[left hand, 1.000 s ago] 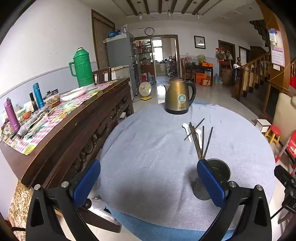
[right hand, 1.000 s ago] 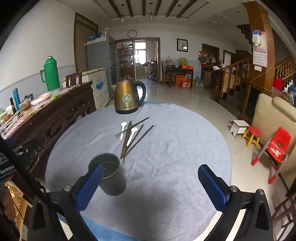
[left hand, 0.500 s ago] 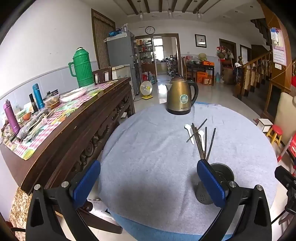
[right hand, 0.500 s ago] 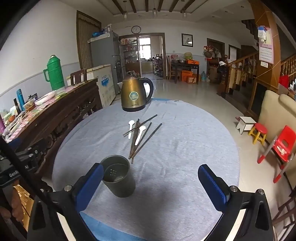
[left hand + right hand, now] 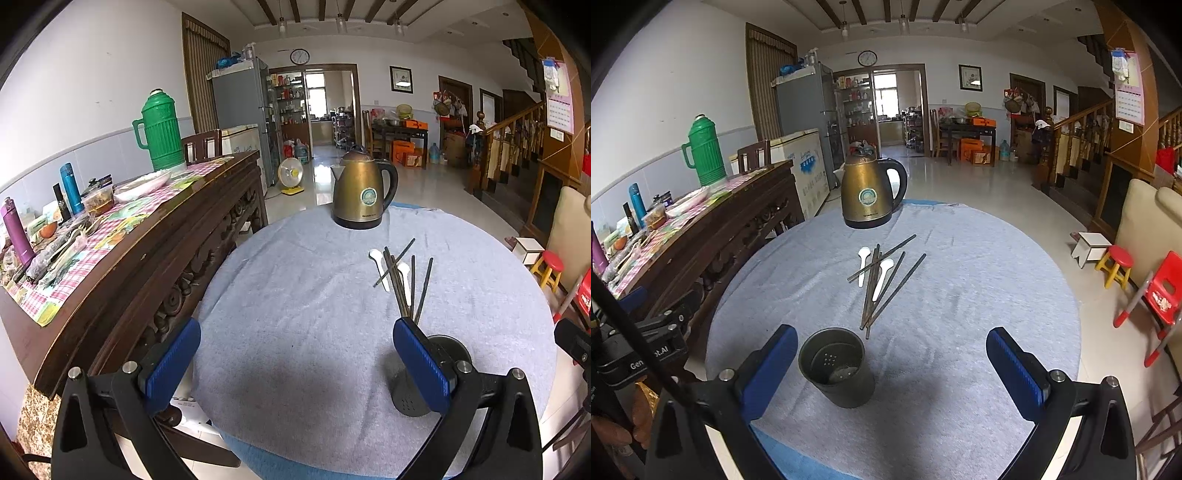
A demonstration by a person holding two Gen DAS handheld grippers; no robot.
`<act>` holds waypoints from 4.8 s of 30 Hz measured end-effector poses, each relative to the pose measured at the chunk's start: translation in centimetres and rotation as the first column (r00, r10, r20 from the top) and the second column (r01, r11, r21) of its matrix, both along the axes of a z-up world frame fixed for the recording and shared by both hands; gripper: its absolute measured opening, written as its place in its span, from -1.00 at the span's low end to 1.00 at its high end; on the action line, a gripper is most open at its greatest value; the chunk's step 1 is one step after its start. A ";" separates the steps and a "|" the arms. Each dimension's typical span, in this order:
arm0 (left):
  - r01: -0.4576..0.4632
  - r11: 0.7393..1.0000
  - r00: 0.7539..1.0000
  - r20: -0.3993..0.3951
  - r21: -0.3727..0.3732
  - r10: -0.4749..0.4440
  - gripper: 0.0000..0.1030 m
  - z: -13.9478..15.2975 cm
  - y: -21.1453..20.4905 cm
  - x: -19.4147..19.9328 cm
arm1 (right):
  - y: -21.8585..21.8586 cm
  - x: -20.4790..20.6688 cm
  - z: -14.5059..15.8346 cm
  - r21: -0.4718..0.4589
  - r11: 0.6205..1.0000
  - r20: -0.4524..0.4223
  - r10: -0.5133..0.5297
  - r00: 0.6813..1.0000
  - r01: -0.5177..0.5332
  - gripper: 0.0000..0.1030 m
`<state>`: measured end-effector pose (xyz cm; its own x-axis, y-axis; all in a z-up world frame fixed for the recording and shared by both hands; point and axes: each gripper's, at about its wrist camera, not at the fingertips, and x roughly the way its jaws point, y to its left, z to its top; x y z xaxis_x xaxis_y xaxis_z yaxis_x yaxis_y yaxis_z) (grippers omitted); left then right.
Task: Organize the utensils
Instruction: 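Move both tools toward the loose chopsticks and spoons beside the holder cup, then lower the left tool over a white spoon while the right tool lowers over chopsticks, then close the left tool on the white spoon while the right tool grasps a dark chopstick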
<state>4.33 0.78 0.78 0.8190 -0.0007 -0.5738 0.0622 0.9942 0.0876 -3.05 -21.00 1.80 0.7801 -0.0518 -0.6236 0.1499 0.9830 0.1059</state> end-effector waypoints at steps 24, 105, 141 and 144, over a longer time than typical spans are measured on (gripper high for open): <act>0.000 1.000 1.000 -0.014 -0.005 0.000 1.00 0.3 1.0 1.4 | 0.2 1.5 0.1 0.020 1.000 -0.017 0.012 1.000 -0.012 1.00; 0.160 0.955 0.828 -0.493 -0.250 -0.268 0.34 -12.7 -6.5 33.6 | -11.8 48.7 -21.3 0.260 0.918 -0.573 -0.103 0.813 0.299 -0.81; 0.163 0.918 0.776 -0.527 -0.362 -0.346 -0.68 -16.2 -12.8 37.4 | -21.1 31.8 -15.0 0.437 0.853 -0.426 -0.083 0.901 0.286 0.09; 0.112 0.929 0.790 -0.536 -0.352 -0.298 0.03 -16.6 -12.9 39.0 | -22.1 34.0 -17.3 0.425 0.826 -0.509 -0.121 0.852 0.371 -0.03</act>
<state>43.38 -12.15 -15.82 0.3004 -0.3701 -0.8791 0.2136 0.9244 -0.3161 30.92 -43.14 -15.47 0.4156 0.2068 -0.8857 0.5313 0.7352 0.4210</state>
